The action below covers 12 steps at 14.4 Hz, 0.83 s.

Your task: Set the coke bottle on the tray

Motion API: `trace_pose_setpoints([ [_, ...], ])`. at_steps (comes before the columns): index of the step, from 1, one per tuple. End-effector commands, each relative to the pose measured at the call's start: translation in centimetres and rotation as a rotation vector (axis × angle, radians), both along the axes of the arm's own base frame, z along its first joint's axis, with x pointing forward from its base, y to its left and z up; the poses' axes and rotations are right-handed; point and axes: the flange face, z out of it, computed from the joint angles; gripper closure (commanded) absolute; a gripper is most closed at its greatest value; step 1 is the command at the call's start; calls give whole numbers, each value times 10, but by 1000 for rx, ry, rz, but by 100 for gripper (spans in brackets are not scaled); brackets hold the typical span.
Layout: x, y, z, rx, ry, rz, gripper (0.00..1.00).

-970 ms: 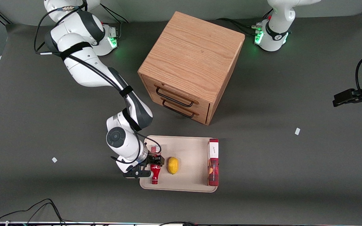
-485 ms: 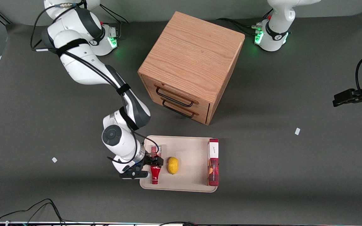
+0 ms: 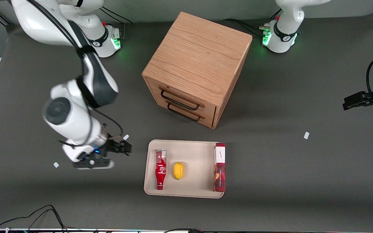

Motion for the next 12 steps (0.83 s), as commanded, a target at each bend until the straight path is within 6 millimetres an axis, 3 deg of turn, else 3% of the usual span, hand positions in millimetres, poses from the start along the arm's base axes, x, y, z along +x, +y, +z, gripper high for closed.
trace_pose_setpoints([
  [1,-67,-57,62,9,11,-9,0],
  [6,-142,-112,121,19,54,-48,0],
  [12,-178,-180,177,29,147,6,0],
])
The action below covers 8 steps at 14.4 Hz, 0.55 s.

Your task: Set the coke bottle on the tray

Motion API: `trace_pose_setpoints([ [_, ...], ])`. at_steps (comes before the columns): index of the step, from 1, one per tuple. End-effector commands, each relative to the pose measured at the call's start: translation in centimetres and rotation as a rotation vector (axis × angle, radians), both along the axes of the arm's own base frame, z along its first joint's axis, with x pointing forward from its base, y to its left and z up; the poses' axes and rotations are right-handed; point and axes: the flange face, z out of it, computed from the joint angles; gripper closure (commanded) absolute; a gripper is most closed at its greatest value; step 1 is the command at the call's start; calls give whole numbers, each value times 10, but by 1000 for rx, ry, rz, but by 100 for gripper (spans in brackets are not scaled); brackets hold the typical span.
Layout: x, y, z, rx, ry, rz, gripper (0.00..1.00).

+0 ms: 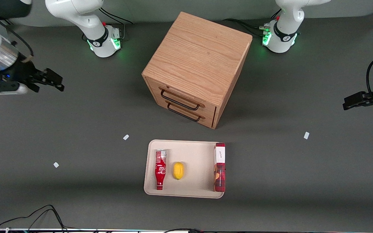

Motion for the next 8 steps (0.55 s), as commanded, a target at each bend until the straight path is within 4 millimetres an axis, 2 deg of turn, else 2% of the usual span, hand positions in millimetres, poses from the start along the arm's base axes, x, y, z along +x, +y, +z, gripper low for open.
trace_pose_setpoints([
  [1,-10,-15,21,19,30,27,0],
  [4,-2,-18,36,1,5,4,0],
  [8,8,-20,29,-38,17,-4,0],
])
